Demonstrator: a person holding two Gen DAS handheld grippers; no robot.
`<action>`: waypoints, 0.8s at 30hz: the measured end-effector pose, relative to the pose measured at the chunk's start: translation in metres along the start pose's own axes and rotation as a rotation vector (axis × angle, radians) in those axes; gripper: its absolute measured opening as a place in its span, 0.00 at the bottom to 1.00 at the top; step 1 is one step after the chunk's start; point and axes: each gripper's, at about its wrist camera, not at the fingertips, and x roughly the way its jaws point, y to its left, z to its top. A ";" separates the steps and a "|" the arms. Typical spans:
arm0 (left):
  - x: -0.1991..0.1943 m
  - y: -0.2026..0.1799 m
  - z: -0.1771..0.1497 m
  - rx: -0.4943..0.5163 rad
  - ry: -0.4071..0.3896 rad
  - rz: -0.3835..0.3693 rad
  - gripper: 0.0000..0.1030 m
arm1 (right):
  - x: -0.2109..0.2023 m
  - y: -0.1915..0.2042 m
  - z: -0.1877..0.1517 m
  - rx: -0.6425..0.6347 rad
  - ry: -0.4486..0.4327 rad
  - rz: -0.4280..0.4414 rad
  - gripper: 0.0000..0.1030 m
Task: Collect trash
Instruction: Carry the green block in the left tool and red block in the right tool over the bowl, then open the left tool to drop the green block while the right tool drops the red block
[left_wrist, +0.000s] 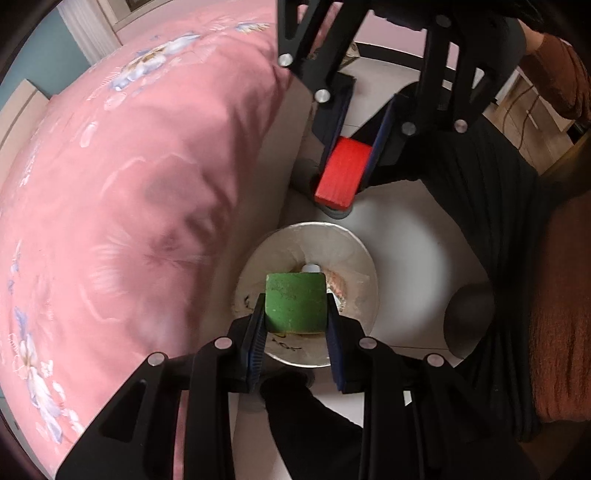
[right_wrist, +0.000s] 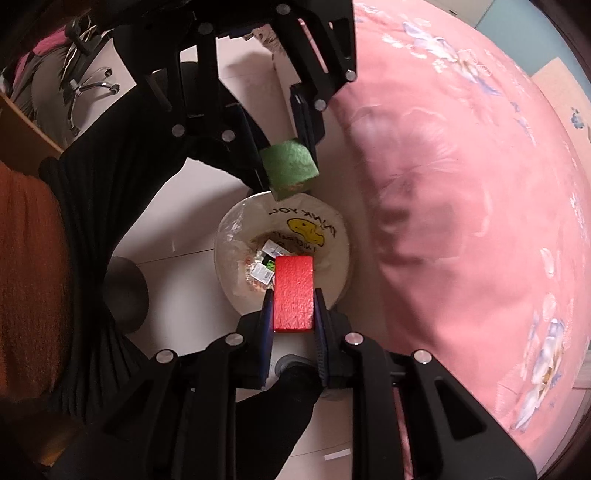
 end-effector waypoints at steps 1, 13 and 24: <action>0.003 0.000 -0.001 -0.007 -0.001 -0.005 0.31 | 0.003 0.000 0.001 0.001 0.001 0.001 0.20; 0.048 -0.009 -0.015 -0.009 0.044 -0.069 0.31 | 0.045 -0.001 -0.001 0.012 0.018 0.074 0.20; 0.073 -0.005 -0.022 -0.020 0.070 -0.093 0.31 | 0.073 -0.013 -0.005 0.034 0.019 0.114 0.20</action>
